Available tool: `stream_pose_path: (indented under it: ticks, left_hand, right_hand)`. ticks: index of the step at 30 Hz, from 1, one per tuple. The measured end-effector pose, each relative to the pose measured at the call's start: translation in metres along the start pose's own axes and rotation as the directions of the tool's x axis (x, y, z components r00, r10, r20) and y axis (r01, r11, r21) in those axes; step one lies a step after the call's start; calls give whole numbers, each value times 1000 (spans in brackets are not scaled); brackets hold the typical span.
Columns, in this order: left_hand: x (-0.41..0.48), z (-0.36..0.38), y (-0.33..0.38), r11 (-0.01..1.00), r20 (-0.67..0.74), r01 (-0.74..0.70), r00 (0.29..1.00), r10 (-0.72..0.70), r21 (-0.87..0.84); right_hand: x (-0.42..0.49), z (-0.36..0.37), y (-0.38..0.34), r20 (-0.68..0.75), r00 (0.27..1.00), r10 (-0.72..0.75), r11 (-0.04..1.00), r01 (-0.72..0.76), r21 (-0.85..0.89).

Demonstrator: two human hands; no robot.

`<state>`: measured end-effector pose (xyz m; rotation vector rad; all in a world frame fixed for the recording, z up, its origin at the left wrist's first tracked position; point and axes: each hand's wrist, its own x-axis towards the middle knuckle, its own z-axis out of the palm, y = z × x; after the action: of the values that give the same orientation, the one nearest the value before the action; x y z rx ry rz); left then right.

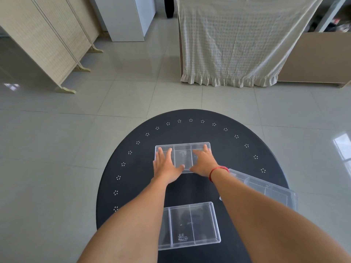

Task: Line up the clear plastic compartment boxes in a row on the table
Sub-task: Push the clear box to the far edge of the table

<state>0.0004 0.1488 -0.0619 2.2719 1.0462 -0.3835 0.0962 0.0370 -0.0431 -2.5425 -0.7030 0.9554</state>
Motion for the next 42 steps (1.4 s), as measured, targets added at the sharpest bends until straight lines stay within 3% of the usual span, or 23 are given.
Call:
stream_pose_path:
  ticks: [6,17,20,23,28,32,42]
  left_hand:
    - [31,-10,1,1000,4,-15,1000,15,-22]
    - [117,-45,15,993,-23,-106,994,107,61]
    - [133,-48,17,985,-120,-171,978,173,26]
    - [140,-48,15,962,-308,-268,912,271,52]
    - [143,-43,14,949,-439,-229,846,303,215]
    - [148,-51,15,939,-405,-222,858,316,262]
    - [150,-61,15,942,-301,-237,904,303,238]
  right_hand:
    - [24,8,-8,-99,995,2,1000,-2,0]
    - [98,-25,-30,-136,991,3,999,2,41]
    - [113,-32,-34,-137,991,-14,1000,16,13]
    - [123,-35,-37,-170,985,-27,999,30,12]
    - [123,-32,-38,-280,959,-38,999,39,-2]
    - [120,-29,-40,-341,938,-61,998,47,-50]
    - [124,-34,-47,-339,936,-90,991,51,-123]
